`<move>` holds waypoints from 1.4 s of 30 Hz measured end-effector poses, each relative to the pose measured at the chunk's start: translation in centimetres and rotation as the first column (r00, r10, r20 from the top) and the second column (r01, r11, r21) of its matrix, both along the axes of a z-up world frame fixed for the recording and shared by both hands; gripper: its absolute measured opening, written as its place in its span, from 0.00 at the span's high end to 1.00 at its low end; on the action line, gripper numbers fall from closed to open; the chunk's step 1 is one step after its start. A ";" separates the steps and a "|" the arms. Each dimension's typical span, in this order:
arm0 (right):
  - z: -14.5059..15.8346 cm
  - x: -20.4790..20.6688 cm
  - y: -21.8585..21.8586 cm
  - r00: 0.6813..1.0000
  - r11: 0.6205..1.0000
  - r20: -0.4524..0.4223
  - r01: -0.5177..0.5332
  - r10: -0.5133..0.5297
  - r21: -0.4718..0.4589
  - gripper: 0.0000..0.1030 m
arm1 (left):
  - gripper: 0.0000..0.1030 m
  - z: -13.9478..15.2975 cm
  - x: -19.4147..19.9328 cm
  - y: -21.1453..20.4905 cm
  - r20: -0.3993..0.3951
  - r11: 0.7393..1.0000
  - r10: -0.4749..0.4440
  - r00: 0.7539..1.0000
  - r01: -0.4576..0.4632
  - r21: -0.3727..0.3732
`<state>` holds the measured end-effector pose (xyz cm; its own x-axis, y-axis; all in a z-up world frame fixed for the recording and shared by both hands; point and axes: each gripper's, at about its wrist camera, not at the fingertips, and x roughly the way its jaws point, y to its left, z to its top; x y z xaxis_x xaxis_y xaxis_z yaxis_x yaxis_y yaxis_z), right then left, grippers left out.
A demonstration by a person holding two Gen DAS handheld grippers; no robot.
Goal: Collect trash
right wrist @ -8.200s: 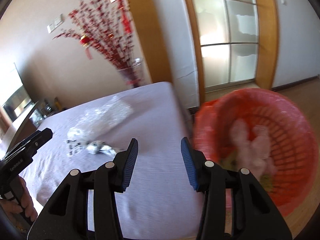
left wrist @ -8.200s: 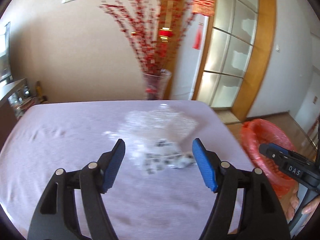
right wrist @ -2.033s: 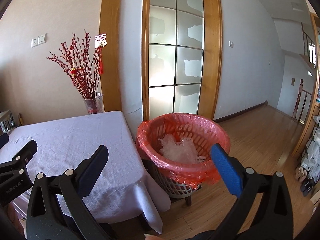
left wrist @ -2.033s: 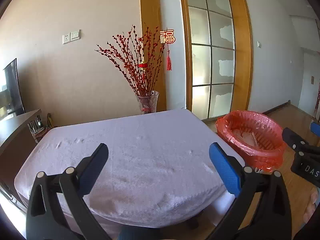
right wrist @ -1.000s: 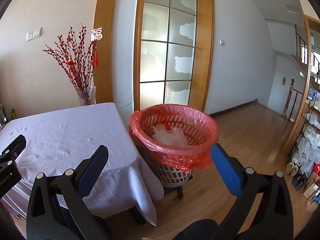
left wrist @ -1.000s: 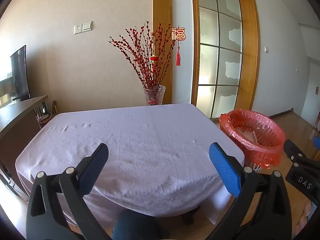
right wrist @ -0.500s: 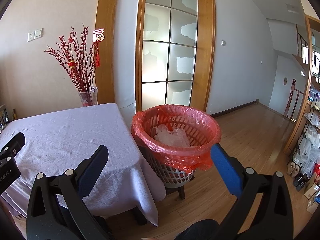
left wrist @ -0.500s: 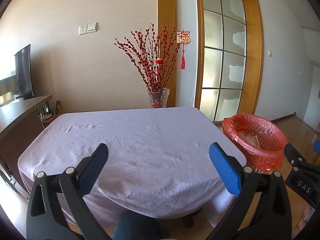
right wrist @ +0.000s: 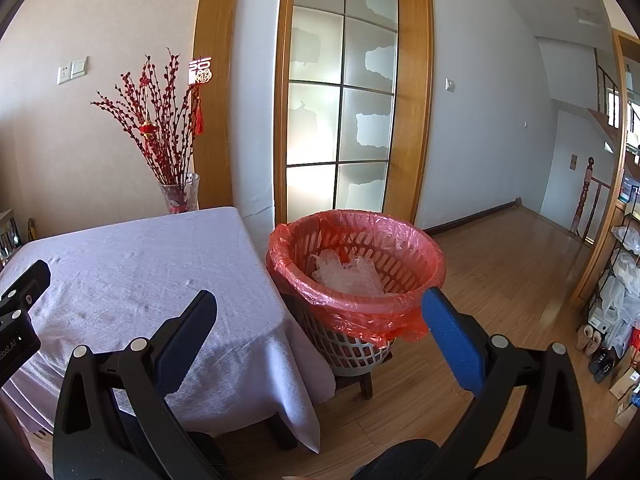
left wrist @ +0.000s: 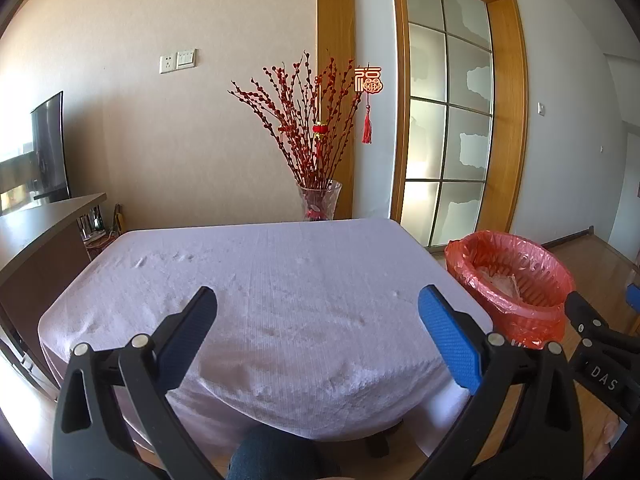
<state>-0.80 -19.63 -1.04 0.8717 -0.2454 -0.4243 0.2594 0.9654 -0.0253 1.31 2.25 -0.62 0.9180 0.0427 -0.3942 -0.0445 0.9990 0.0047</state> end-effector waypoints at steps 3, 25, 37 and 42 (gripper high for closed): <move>0.0 0.0 -0.1 1.000 1.000 -0.003 -0.004 0.004 0.001 0.02 | 0.04 0.0 0.0 0.0 -0.002 1.000 0.001 1.000 -0.001 -0.001; -0.1 0.1 -0.5 1.000 1.000 -0.008 -0.004 0.004 0.008 0.02 | 0.04 -0.5 0.6 0.0 -0.021 1.000 -0.001 1.000 0.001 -0.001; -0.3 0.2 -0.4 1.000 1.000 -0.011 -0.006 0.006 0.005 0.02 | 0.04 -0.8 0.9 0.1 -0.031 1.000 -0.003 1.000 0.003 0.001; -0.3 0.2 -0.2 1.000 1.000 -0.010 -0.006 0.006 0.004 0.02 | 0.04 -0.9 0.8 0.0 -0.032 1.000 -0.001 0.999 0.001 0.002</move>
<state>-0.62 -19.87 -1.33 0.8691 -0.2382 -0.4336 0.2533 0.9671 -0.0237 2.11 2.28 -1.47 0.9049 0.0426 -0.4236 -0.0433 0.9990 0.0079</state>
